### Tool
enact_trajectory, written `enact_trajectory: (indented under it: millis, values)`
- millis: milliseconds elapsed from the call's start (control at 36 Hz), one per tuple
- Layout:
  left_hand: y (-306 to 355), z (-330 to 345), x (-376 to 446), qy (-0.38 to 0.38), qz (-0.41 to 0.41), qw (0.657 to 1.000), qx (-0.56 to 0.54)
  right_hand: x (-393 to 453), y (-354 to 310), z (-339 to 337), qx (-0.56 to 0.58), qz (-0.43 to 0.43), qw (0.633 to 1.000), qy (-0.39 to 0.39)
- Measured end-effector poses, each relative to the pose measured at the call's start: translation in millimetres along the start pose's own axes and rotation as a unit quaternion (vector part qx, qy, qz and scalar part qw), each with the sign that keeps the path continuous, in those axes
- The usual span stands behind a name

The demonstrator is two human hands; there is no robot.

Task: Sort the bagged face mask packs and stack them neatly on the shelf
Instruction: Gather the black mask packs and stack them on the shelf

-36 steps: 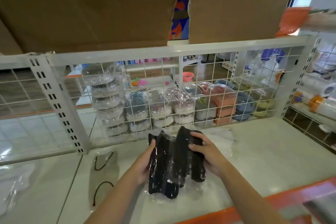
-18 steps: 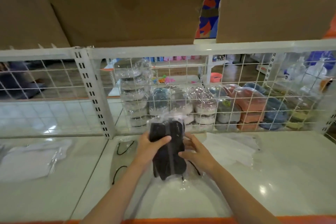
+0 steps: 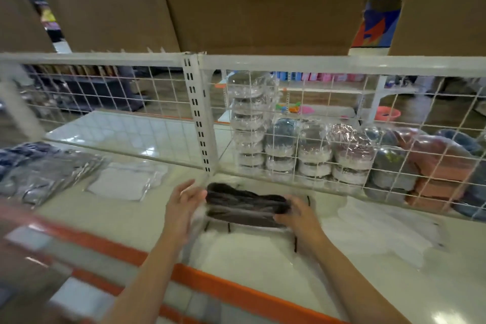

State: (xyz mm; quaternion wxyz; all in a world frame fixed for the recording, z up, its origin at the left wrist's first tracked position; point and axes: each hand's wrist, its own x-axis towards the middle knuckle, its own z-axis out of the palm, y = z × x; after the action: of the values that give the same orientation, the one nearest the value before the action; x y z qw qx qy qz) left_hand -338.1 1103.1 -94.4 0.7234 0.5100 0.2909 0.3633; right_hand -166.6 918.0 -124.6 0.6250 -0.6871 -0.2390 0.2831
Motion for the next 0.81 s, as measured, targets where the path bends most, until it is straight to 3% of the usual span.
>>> enact_trajectory:
  millis: [139,278,333,444,583,806]
  values:
    - [-32,-22,-13,-0.023,0.013,0.966,0.257,0,17,9,-0.005,0.024,1.0,0.01]
    - [-44,-10,-14,-0.059,0.065,0.926,0.366,-2,11,22,-0.074,-0.017,0.995,0.062]
    - [-34,-3,-9,-0.051,0.089,0.924,0.369,-1,-4,27,-0.067,-0.033,0.995,0.068]
    - [6,-4,-2,-0.023,0.122,0.957,0.261,-1,-36,42,-0.034,-0.063,0.994,0.078]
    - [42,-38,22,-0.014,0.172,0.966,0.194,-2,-55,82,0.007,-0.089,0.994,0.064]
    - [-3,-117,57,-0.085,0.037,0.942,0.323,4,-9,136,-0.091,0.026,0.989,0.111]
